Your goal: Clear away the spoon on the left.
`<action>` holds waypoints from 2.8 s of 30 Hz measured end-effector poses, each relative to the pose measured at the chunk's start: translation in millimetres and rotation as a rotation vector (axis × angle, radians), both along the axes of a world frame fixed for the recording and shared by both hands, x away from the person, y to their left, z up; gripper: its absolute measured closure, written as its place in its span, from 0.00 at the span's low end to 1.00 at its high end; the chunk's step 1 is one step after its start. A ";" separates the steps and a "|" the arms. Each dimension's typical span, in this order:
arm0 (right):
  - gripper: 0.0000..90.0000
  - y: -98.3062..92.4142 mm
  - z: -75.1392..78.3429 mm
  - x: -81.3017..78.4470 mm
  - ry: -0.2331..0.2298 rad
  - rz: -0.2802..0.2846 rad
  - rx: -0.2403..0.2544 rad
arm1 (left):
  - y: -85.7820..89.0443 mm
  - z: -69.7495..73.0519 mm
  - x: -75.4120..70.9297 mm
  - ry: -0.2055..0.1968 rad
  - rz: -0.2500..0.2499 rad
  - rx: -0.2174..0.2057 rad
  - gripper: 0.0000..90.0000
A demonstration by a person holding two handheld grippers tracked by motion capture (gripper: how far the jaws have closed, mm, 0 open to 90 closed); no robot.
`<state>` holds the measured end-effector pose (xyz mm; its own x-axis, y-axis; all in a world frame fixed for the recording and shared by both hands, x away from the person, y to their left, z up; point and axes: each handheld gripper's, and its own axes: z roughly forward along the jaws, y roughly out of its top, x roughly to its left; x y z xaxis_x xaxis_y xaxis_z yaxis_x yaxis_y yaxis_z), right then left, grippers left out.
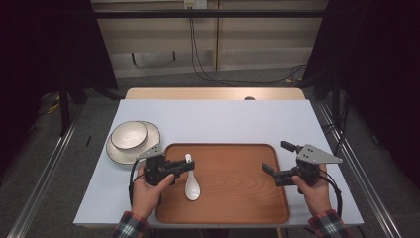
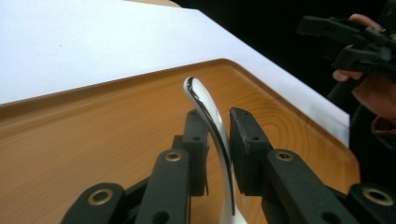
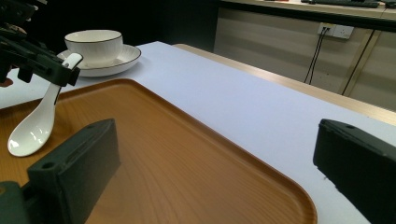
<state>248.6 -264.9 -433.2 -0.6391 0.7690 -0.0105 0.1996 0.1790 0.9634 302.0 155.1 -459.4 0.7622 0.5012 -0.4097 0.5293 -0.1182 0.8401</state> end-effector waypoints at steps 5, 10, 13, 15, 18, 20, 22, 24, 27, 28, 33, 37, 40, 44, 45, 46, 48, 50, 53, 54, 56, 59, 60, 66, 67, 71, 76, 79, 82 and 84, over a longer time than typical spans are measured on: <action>0.00 0.6 -0.1 -0.1 0.006 0.008 -0.002 | 0.0 -1.8 1.3 -0.005 0.008 0.023 0.82; 0.00 0.3 0.0 -0.6 0.008 0.007 -0.004 | -3.0 -3.6 0.0 -0.003 -0.006 0.041 0.81; 0.00 0.1 0.2 -0.7 0.003 0.000 -0.004 | -5.1 -5.3 -0.9 -0.008 -0.010 0.063 0.79; 0.00 -0.2 0.1 -0.7 0.004 0.005 -0.008 | -6.1 -6.3 -1.3 -0.011 -0.005 0.074 0.78; 0.00 -0.1 0.0 -0.7 0.006 0.001 -0.005 | -5.3 -7.7 -0.8 -0.007 -0.004 0.078 0.77; 0.00 0.1 -0.1 -0.7 0.008 0.000 -0.006 | -4.2 -8.2 -0.3 -0.007 0.003 0.084 0.76; 0.00 0.2 -0.3 -0.5 0.007 0.003 -0.004 | -4.0 -8.4 -0.3 -0.010 0.007 0.089 0.74; 0.00 0.2 -0.3 -0.3 0.010 0.011 -0.004 | -3.4 -8.7 -0.1 -0.024 0.009 0.110 0.72; 0.00 0.5 -0.6 0.0 0.006 0.003 -0.006 | -4.3 -9.0 -0.1 -0.029 0.008 0.120 0.71; 0.00 0.5 -0.6 0.1 0.006 0.003 -0.006 | -4.9 -9.0 -0.3 -0.031 0.007 0.120 0.70; 0.00 0.6 -0.6 -0.3 0.007 0.000 -0.008 | -5.2 -8.7 -0.3 -0.032 0.025 0.137 0.68; 0.00 0.0 -0.6 -2.1 0.009 0.005 -0.017 | -7.1 -9.0 1.2 -0.033 0.028 0.141 0.66; 0.00 -0.5 0.3 -4.3 0.007 0.004 -0.021 | -7.2 -8.2 1.2 -0.042 0.049 0.146 0.65; 0.00 -1.1 1.0 -4.9 0.002 0.001 -0.020 | -5.9 -6.1 0.6 -0.053 0.057 0.151 0.63; 0.00 -1.1 1.1 -4.9 0.004 -0.002 -0.020 | -5.6 -5.8 0.6 -0.054 0.059 0.148 0.63; 0.00 -1.0 1.1 -4.9 0.004 -0.001 -0.019 | -5.2 -5.8 0.9 -0.053 0.061 0.140 0.62; 0.00 -0.5 1.0 -4.9 0.002 -0.010 -0.023 | -3.8 -4.9 1.3 -0.053 0.066 0.135 0.61; 0.00 -0.6 1.0 -4.7 0.001 -0.009 -0.022 | -3.0 -4.3 1.3 -0.056 0.068 0.133 0.60; 0.00 -1.1 0.9 -3.8 0.000 -0.003 -0.013 | -0.6 -0.9 1.3 -0.061 0.077 0.114 0.58; 0.00 -1.1 0.9 -3.8 0.000 -0.003 -0.013 | -0.6 -0.9 1.3 -0.061 0.077 0.114 0.57; 0.00 -1.3 1.1 -3.9 -0.001 -0.004 -0.013 | 1.0 1.4 1.6 -0.061 0.082 0.104 0.56; 0.00 -1.7 1.5 -4.6 0.002 -0.008 -0.011 | 4.6 4.2 3.0 -0.070 0.083 0.083 0.51; 0.00 -2.0 1.6 -4.4 -0.003 -0.006 -0.014 | 4.6 4.2 3.0 -0.070 0.083 0.083 0.50; 0.00 -1.9 1.5 -4.8 -0.002 -0.007 -0.015 | 8.8 9.5 4.6 -0.084 0.097 0.053 0.39; 0.00 -1.9 1.5 -4.9 -0.001 -0.007 -0.015 | 9.8 10.6 4.7 -0.086 0.103 0.057 0.38; 0.00 -1.8 1.7 -4.9 -0.004 -0.007 -0.012 | 13.4 13.0 6.2 -0.096 0.104 0.045 0.34; 0.00 -2.8 2.0 -5.4 -0.001 -0.011 -0.014 | 18.5 17.2 7.3 -0.103 0.128 0.031 0.27; 0.00 -3.1 2.0 -5.5 0.000 -0.011 -0.014 | 21.3 19.9 7.8 -0.105 0.154 0.026 0.23; 0.00 -3.1 2.1 -5.5 0.001 -0.009 -0.013 | 24.0 21.1 8.8 -0.112 0.156 0.033 0.19; 0.00 -3.2 2.1 -5.5 0.001 -0.007 -0.012 | 25.0 22.0 8.9 -0.115 0.168 0.024 0.17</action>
